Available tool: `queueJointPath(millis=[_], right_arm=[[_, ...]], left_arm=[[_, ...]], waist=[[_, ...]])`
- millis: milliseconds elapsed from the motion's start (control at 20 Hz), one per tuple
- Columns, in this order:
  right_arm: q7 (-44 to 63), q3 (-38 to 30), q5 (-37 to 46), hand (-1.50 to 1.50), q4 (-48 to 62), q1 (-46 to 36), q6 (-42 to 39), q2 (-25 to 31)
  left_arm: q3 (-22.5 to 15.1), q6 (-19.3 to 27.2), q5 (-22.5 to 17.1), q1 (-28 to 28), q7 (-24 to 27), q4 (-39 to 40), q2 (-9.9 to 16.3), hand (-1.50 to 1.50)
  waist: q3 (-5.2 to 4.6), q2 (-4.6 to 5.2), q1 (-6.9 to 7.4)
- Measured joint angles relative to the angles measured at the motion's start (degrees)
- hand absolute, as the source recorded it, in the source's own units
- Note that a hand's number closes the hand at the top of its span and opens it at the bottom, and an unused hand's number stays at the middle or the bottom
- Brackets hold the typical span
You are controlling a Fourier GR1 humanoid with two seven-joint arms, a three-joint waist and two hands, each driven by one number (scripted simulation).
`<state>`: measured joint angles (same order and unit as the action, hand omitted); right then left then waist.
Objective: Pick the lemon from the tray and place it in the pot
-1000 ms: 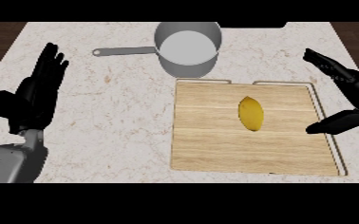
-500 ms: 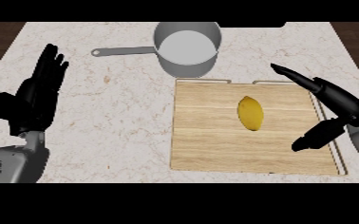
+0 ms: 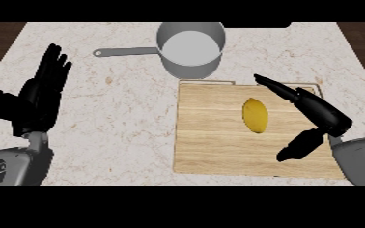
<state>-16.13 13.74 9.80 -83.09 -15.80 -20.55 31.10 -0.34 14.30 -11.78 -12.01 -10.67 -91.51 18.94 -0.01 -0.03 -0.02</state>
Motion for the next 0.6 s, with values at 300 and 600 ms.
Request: queueJointPath(millis=[300,600], right_arm=[[1.3,-1.7,5.2,-1.5,2.2,-0.2,0.1,-3.8],[0.4,-3.1,9.5,-1.5,3.7,-0.9,-0.8,-7.2]], left_arm=[[2.5,-2.6,0.5,0.2,0.9,1.2,-0.8,0.0],[2.3,-2.5,3.1,1.6,-1.3,-2.5,-2.7,0.0]], waist=[[0.0,0.02,0.08],[0.03,0.02,0.17]])
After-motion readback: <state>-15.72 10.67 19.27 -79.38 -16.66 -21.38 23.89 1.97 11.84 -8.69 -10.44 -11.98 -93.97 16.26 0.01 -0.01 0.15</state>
